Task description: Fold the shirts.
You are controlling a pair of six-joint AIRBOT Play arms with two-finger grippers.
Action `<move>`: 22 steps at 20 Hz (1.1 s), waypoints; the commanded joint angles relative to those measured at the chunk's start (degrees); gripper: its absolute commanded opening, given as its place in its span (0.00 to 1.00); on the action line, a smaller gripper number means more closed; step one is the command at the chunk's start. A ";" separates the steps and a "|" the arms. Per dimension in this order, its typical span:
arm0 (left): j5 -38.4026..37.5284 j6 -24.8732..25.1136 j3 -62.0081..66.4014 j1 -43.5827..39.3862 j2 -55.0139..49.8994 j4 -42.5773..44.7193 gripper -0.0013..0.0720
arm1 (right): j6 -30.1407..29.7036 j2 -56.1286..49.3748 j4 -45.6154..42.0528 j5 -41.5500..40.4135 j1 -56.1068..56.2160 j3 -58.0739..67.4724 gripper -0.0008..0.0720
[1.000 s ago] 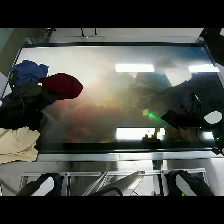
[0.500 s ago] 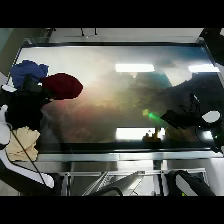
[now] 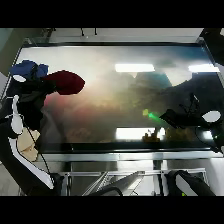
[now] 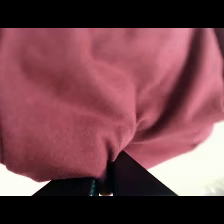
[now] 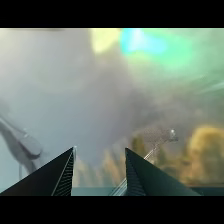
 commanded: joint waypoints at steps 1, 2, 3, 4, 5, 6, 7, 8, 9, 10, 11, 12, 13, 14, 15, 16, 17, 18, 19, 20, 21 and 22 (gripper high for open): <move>-11.93 -1.36 6.62 -2.29 -0.07 -1.16 0.04 | -1.68 0.28 0.20 0.07 0.04 0.00 0.50; -15.23 -1.29 7.80 -3.54 1.05 -3.48 0.04 | -2.75 0.46 0.22 0.04 0.04 0.07 0.50; -17.35 -0.81 8.24 -4.98 2.82 -7.26 0.04 | -3.04 0.48 0.20 0.07 0.04 0.31 0.50; -18.78 -0.22 8.22 -6.82 5.40 -13.14 0.04 | -3.04 0.48 0.20 0.09 0.04 0.74 0.50; -19.76 0.04 8.22 -8.94 8.33 -19.61 0.04 | -3.32 0.61 0.20 0.09 0.04 1.31 0.50; -20.15 0.07 8.22 -10.97 11.32 -24.83 0.04 | -4.74 0.96 0.20 0.09 0.04 2.14 0.50; -20.22 0.00 8.22 -13.27 14.71 -28.87 0.04 | -5.79 1.51 0.20 0.09 0.04 3.08 0.50; -20.46 -0.09 8.22 -15.47 17.77 -30.73 0.04 | -6.05 2.21 0.17 0.09 0.04 3.96 0.50; -20.68 -1.01 8.22 -17.68 20.59 -30.27 0.04 | -6.14 2.99 0.17 0.09 0.04 4.83 0.50; -21.14 -2.58 8.20 -20.11 23.10 -28.48 0.04 | -6.47 3.78 0.17 0.11 0.04 5.57 0.51; -21.62 -4.09 7.63 -22.49 25.24 -25.94 0.04 | -6.47 4.74 0.17 0.11 0.04 6.05 0.51; -21.94 -4.92 6.23 -24.65 27.06 -23.50 0.04 | -6.45 5.86 0.17 0.13 0.04 6.12 0.52; -21.86 -5.33 3.82 -26.84 28.85 -21.00 0.04 | -6.45 6.69 0.17 0.44 0.04 6.12 0.51; -21.53 -5.42 1.25 -28.76 30.21 -18.97 0.04 | -6.45 7.41 0.17 1.11 0.04 6.12 0.52; -21.29 -5.42 -1.75 -30.71 31.21 -17.00 0.04 | -6.47 7.78 0.17 1.86 0.04 6.10 0.52; -21.03 -5.42 -4.57 -32.30 31.78 -15.45 0.04 | -6.47 7.80 0.17 2.75 0.07 6.05 0.52; -20.98 -5.40 -7.45 -33.70 31.89 -14.16 0.04 | -6.56 7.61 0.17 3.50 0.07 5.90 0.52; -20.76 -5.40 -10.01 -34.62 31.80 -13.38 0.04 | -7.34 7.26 0.26 3.96 0.09 5.55 0.52; -19.87 -5.27 -12.74 -35.23 31.69 -12.55 0.04 | -7.50 6.73 0.26 4.31 0.11 5.03 0.52; -18.27 -5.14 -14.95 -35.32 31.58 -11.39 0.04 | -7.50 6.12 0.26 4.46 0.11 4.46 0.52; -15.74 -5.14 -17.09 -34.82 31.52 -9.99 0.04 | -7.58 5.33 0.61 4.44 0.13 3.89 0.52; -13.07 -4.92 -18.58 -33.73 31.45 -8.44 0.04 | -9.11 4.26 1.70 4.44 0.13 3.48 0.52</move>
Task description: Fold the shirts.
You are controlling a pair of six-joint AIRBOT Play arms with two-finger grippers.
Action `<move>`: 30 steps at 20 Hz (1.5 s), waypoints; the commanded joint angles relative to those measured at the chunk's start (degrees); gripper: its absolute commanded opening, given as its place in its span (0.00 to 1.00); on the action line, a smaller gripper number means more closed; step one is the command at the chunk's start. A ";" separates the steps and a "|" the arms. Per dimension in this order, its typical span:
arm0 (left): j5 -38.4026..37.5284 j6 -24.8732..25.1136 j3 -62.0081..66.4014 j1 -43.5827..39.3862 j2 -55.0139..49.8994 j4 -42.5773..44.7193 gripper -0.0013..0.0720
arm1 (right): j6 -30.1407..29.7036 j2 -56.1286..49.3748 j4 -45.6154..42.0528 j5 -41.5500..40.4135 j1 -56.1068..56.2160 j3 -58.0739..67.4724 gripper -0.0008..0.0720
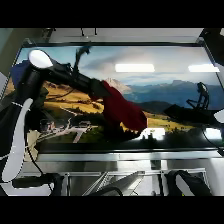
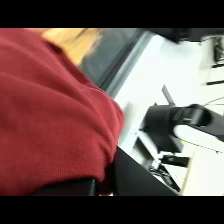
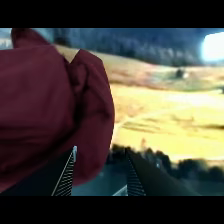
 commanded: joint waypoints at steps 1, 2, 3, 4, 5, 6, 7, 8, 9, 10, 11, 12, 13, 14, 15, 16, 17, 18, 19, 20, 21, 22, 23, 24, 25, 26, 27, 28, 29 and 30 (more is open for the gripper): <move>7.65 0.07 -6.84 1.18 0.35 5.62 0.04 | -3.10 -2.86 2.69 0.81 0.07 -1.14 0.52; 9.64 0.44 -7.74 2.80 0.35 5.88 0.04 | -3.89 -4.11 4.33 0.74 0.07 -1.11 0.52; 11.19 1.73 -8.57 4.63 0.35 5.86 0.12 | -5.53 -5.57 6.38 0.61 0.07 -1.11 0.52; 12.28 2.91 -9.27 6.32 0.33 5.84 0.67 | -7.15 -6.99 7.89 0.37 0.07 -1.11 0.52; 13.00 2.91 -9.70 7.69 0.24 5.86 0.97 | -8.90 -8.70 9.11 0.20 0.04 -1.11 0.52; 12.50 2.97 -9.68 9.11 -0.04 5.86 0.97 | -9.57 -10.29 9.53 -0.15 0.07 -1.11 0.52; 11.08 2.97 -9.68 10.69 -0.37 5.86 0.97 | -10.64 -11.93 9.75 -0.42 0.04 -1.11 0.52; 8.74 2.97 -9.68 12.33 -0.72 5.90 0.97 | -11.96 -13.62 9.77 -0.76 0.07 -1.11 0.52; 5.90 2.95 -9.68 13.90 -1.16 5.99 0.97 | -13.16 -15.26 9.75 -1.05 0.07 -1.11 0.52; 2.43 2.93 -9.79 15.26 -1.68 6.95 0.97 | -14.53 -16.83 9.97 -1.36 0.07 -1.11 0.52; -0.35 2.29 -10.82 16.04 -1.79 9.03 0.97 | -15.47 -18.51 10.16 -1.75 0.07 -1.11 0.52; -1.90 1.88 -13.38 16.48 -1.46 11.15 0.97 | -16.76 -20.13 10.82 -2.08 0.07 -1.11 0.52; -1.95 1.90 -16.85 16.46 -0.87 13.03 0.97 | -18.36 -21.62 12.20 -2.27 0.07 -1.11 0.52; -0.68 1.92 -21.20 16.22 -0.15 14.38 0.97 | -20.41 -23.06 14.25 -2.27 0.07 -1.11 0.52; 1.42 1.99 -25.18 15.76 0.31 14.60 0.97 | -22.71 -24.61 16.83 -2.27 0.07 -1.11 0.52; 4.28 2.12 -28.98 14.86 0.37 14.47 0.97 | -24.28 -25.97 18.95 -2.49 0.07 -1.11 0.52; 7.72 2.34 -32.06 13.70 0.33 14.36 0.97 | -25.62 -27.32 20.68 -2.86 0.07 -1.11 0.52; 11.91 2.67 -34.62 12.11 0.31 14.32 0.97 | -26.47 -28.41 21.97 -3.26 0.07 -1.11 0.51; 16.13 2.67 -36.33 10.47 0.31 14.21 0.97 | -27.36 -29.35 22.95 -3.69 0.07 -1.11 0.51; 20.28 2.71 -37.22 8.55 0.15 14.23 0.97 | -27.85 -29.99 23.41 -4.22 0.15 -1.11 0.51; 23.19 2.89 -37.20 6.71 -0.39 14.16 0.97 | -28.81 -30.60 23.54 -5.16 0.59 -1.11 0.51; 25.22 3.15 -36.41 4.96 -1.60 14.19 0.97 | -29.62 -31.08 23.65 -6.21 1.22 -1.11 0.51; 25.77 3.23 -34.99 3.37 -3.23 14.19 0.97 | -29.92 -31.54 23.65 -7.61 2.08 -1.11 0.51; 25.64 3.26 -33.05 1.81 -5.31 14.25 0.97 | -29.92 -32.11 23.65 -9.27 3.21 -1.09 0.51; 25.33 3.26 -30.80 0.59 -7.28 14.23 0.97 | -29.94 -32.59 23.65 -10.84 4.42 -1.07 0.51; 25.07 3.21 -28.44 -0.52 -9.25 14.25 0.97 | -29.99 -33.05 23.65 -12.20 5.62 -1.05 0.51; 25.03 3.19 -26.40 -1.38 -10.71 14.25 0.97 | -30.14 -33.53 23.65 -13.42 6.93 -1.03 0.51; 24.79 3.17 -24.79 -1.92 -11.80 14.38 0.97 | -30.12 -33.97 23.67 -14.27 8.09 -1.03 0.51; 24.24 3.06 -23.37 -2.14 -12.98 14.43 0.89 | -30.12 -34.42 23.71 -14.69 9.05 -0.96 0.51; 23.69 3.04 -22.49 -2.12 -13.70 14.40 0.66 | -30.14 -34.91 24.09 -14.64 9.88 -0.90 0.51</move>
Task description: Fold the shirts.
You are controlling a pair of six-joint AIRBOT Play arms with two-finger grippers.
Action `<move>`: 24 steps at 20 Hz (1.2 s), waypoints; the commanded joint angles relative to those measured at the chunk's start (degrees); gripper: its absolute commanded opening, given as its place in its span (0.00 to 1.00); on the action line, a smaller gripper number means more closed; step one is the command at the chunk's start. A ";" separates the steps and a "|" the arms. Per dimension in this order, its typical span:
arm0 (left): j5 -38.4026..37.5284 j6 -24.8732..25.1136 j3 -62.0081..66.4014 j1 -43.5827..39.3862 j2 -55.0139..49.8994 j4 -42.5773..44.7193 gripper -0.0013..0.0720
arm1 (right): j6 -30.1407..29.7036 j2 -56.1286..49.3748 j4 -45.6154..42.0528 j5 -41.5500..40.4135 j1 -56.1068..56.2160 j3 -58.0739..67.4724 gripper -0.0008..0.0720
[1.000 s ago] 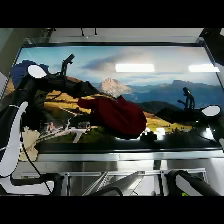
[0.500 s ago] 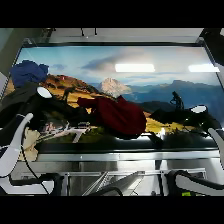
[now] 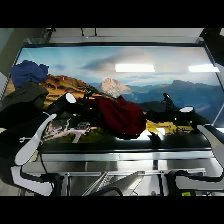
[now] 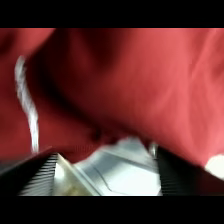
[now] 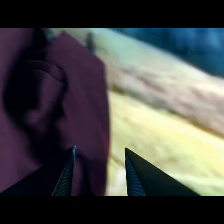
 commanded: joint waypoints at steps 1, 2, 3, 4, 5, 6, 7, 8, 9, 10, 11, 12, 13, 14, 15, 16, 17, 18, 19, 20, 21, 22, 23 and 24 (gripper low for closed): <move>-0.61 -0.04 4.24 -1.51 -3.80 0.70 0.43 | -0.48 -1.62 0.33 -2.80 3.32 0.11 0.51; -1.22 0.09 4.57 -1.49 -3.96 0.70 0.24 | -0.48 -1.68 0.33 -2.71 3.80 0.39 0.51; -1.49 0.70 4.55 -1.49 -3.69 0.70 0.08 | -0.50 -1.66 0.33 -2.60 4.22 0.83 0.46; -1.68 1.05 4.55 -1.51 -3.19 0.70 0.04 | -1.36 -1.66 0.42 -1.22 4.20 1.77 0.18; -1.95 1.03 4.55 -1.49 -2.32 0.68 0.04 | -2.38 -1.66 0.59 0.52 4.20 3.04 0.03; -2.73 1.05 4.55 -1.36 -1.22 0.68 0.04 | -2.45 -1.62 0.57 2.49 4.17 4.74 0.04; -4.17 1.05 4.55 -1.18 0.46 0.68 0.04 | -2.43 -1.29 0.52 4.48 4.04 6.54 0.04; -5.79 1.09 4.55 -0.68 2.36 0.72 0.04 | -2.40 -0.44 0.35 6.82 3.52 8.63 0.04; -7.76 1.07 4.55 0.11 4.94 0.79 0.04 | -2.38 0.79 0.33 9.35 2.62 10.80 0.04; -9.42 1.07 4.55 1.25 7.69 0.79 0.04 | -1.77 2.56 0.33 12.02 1.07 13.20 0.04; -11.13 1.01 4.55 2.89 10.95 0.68 0.04 | -0.57 4.70 0.37 14.38 -0.83 15.41 0.04; -12.76 0.94 4.55 4.59 14.12 0.50 0.04 | 0.90 7.50 0.39 16.81 -3.23 17.81 0.04; -15.04 0.46 4.55 6.40 17.68 0.22 0.04 | 2.19 10.43 0.63 19.02 -5.64 20.00 0.04; -17.49 0.37 4.55 8.11 21.18 -1.42 0.04 | 2.86 13.97 1.90 21.20 -8.37 22.16 0.04; -19.93 0.42 4.55 9.86 25.05 -5.11 0.04 | 2.82 17.62 3.69 22.45 -10.80 23.76 0.04; -21.44 0.61 4.55 11.50 29.16 -9.79 0.04 | 2.82 21.92 5.27 22.62 -13.31 25.18 0.04; -21.84 0.61 4.55 12.87 33.14 -14.53 0.04 | 2.80 25.99 5.88 22.29 -15.41 26.32 0.04; -21.77 0.61 4.55 14.19 37.18 -19.32 0.04 | 2.80 30.40 5.86 21.33 -17.40 27.21 0.04; -21.86 0.61 4.55 15.50 41.29 -24.28 0.04 | 2.78 34.14 5.86 20.31 -18.82 27.61 0.04; -22.12 0.59 4.57 16.48 44.98 -28.20 0.04 | 2.75 37.55 5.55 19.10 -19.34 27.78 0.04; -22.45 0.59 4.55 17.14 48.11 -30.25 0.04 | 2.78 40.22 5.33 18.18 -19.26 27.78 0.04; -22.62 0.52 4.55 17.57 50.77 -31.06 0.04 | 2.78 42.47 5.44 17.35 -19.26 27.78 0.04; -22.77 0.52 4.52 17.97 53.42 -30.60 0.04 | 2.75 44.17 5.42 16.22 -19.26 27.78 0.04; -22.84 0.44 4.55 18.71 55.34 -29.07 0.04 | 2.51 45.11 5.40 15.26 -19.26 27.78 0.04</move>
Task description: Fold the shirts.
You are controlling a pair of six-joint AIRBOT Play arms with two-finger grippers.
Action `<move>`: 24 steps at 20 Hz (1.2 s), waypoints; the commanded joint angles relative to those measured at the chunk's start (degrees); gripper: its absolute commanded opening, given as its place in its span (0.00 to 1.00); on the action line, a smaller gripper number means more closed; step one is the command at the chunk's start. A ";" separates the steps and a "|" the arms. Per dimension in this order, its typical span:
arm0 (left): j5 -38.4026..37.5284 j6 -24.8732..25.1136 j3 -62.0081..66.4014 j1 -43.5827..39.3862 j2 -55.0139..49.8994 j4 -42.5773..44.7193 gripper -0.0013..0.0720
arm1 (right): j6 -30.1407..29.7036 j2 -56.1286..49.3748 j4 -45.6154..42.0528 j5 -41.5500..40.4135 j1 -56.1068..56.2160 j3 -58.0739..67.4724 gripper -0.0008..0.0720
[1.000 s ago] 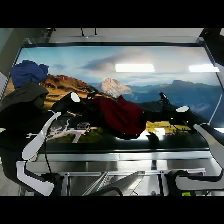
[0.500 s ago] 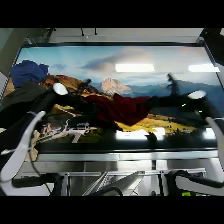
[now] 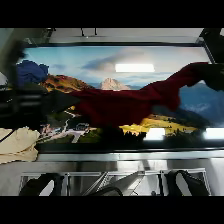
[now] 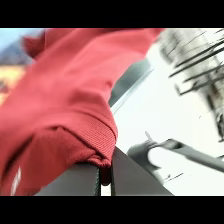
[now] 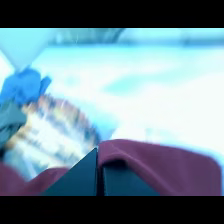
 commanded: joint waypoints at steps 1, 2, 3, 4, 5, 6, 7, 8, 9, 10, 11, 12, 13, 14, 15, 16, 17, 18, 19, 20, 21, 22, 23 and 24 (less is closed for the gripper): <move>-0.79 -0.22 0.02 3.30 9.09 -0.59 0.04 | -1.55 6.05 0.26 -3.30 -1.05 0.59 0.04; 0.02 -0.37 0.00 4.81 10.16 4.11 0.04 | -3.61 5.40 0.15 -3.61 -1.09 0.55 0.04; 1.40 -1.44 -0.02 6.43 10.47 9.14 0.04 | -4.79 3.61 0.20 -3.67 -1.09 0.52 0.04; 2.05 -1.51 -0.02 7.80 9.44 11.56 0.04 | -5.03 1.01 0.31 -3.65 -1.07 0.44 0.04; 1.66 -0.55 -0.02 8.79 7.26 11.15 0.04 | -5.09 -2.47 0.63 -3.28 -1.01 0.07 0.04; 1.25 0.72 -0.02 8.85 4.52 10.93 0.04 | -6.73 -6.19 2.43 -1.97 -0.96 -0.70 0.04; 1.44 2.16 -0.28 7.87 1.03 10.91 0.04 | -9.92 -10.62 5.46 -0.22 -0.11 -1.99 0.04; 2.60 3.93 -1.03 6.21 -2.86 10.97 0.04 | -12.46 -14.82 6.88 0.00 1.86 -3.34 0.04; 4.31 5.27 -2.10 4.87 -6.78 10.97 0.04 | -14.43 -19.52 6.67 -1.64 4.85 -4.48 0.04; 6.38 6.54 -3.52 3.69 -11.28 11.02 0.04 | -16.02 -24.28 5.57 -4.22 7.85 -5.14 0.04; 7.69 7.45 -4.48 2.93 -15.82 11.45 0.04 | -16.41 -28.70 4.11 -6.56 10.03 -5.18 0.04; 8.66 8.39 -4.59 2.51 -21.22 11.76 0.04 | -16.41 -33.31 3.69 -9.11 11.76 -5.18 0.04; 9.40 8.44 -3.85 2.43 -26.38 11.91 0.04 | -16.41 -37.38 3.76 -11.37 13.00 -5.18 0.04; 9.35 8.55 -2.10 2.43 -31.98 11.80 0.04 | -16.41 -41.00 3.76 -13.38 13.99 -5.18 0.04; 8.57 8.50 0.15 2.43 -36.85 11.80 0.04 | -16.41 -44.26 3.91 -14.71 14.64 -5.16 0.06; 6.97 8.07 2.86 2.43 -41.22 11.67 0.05 | -16.41 -46.60 4.55 -14.99 14.97 -5.14 0.24; 4.98 7.80 5.88 2.43 -45.09 11.58 0.35 | -16.41 -48.11 5.29 -14.99 14.95 -5.11 0.46; 2.80 7.04 8.85 2.60 -48.11 11.23 0.91 | -16.41 -48.37 5.22 -15.12 14.56 -5.11 0.46; 0.81 4.74 11.54 3.13 -50.14 11.37 0.96 | -16.41 -47.91 5.25 -15.23 13.77 -5.03 0.46; -1.16 3.43 14.21 4.09 -51.65 11.39 0.96 | -16.41 -46.77 5.18 -15.28 12.41 -4.92 0.49; -2.99 2.19 16.52 5.11 -52.39 11.41 0.96 | -16.41 -45.11 5.01 -15.26 10.38 -4.87 0.70; -4.63 1.27 18.34 6.29 -52.50 11.78 0.96 | -16.37 -43.28 4.35 -15.21 8.13 -4.87 0.85; -6.32 0.17 19.98 7.65 -52.11 13.64 0.96 | -15.26 -41.38 2.40 -14.29 5.46 -4.87 0.84; -8.04 -1.27 20.92 8.90 -51.12 17.44 0.96 | -11.65 -39.78 -0.66 -12.09 2.95 -4.87 0.83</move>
